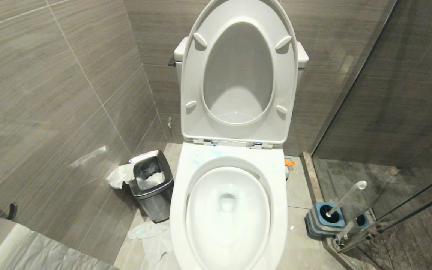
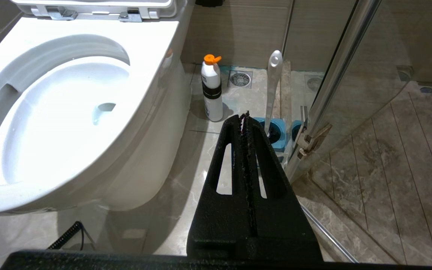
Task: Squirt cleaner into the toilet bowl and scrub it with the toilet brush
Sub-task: Pour in the cleaning agent
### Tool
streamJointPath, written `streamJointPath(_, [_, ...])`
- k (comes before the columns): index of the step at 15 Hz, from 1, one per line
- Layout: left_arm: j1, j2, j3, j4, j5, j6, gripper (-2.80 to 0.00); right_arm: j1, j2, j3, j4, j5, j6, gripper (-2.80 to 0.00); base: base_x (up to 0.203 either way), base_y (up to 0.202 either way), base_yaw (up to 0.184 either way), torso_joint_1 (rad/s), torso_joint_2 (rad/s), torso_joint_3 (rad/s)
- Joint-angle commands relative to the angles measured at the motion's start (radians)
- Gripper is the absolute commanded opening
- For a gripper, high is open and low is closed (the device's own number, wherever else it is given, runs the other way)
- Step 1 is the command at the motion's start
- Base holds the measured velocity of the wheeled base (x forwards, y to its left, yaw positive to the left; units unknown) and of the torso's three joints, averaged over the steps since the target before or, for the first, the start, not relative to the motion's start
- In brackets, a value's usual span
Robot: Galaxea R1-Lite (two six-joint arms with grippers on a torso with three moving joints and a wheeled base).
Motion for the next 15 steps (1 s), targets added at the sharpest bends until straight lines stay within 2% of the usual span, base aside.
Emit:
streamJointPath(1, [0.0, 0.003, 0.002, 0.0, 0.0, 0.001, -2.8, 0.0, 0.0, 0.0, 0.0, 0.0, 0.0, -2.8, 0.0, 0.0, 0.0, 0.0, 0.0, 0.0])
streamJointPath(7, [0.0, 0.003, 0.0, 0.002, 0.0, 0.006, -2.8, 0.0, 0.001, 0.0, 0.0, 0.0, 0.0, -2.8, 0.0, 0.0, 0.0, 0.0, 0.0, -0.01])
streamJointPath(15, [0.0, 0.001, 0.0, 0.002, 0.0, 0.004, -2.8, 0.0, 0.001, 0.0, 0.0, 0.0, 0.0, -2.8, 0.0, 0.0, 0.0, 0.001, 0.0, -0.175])
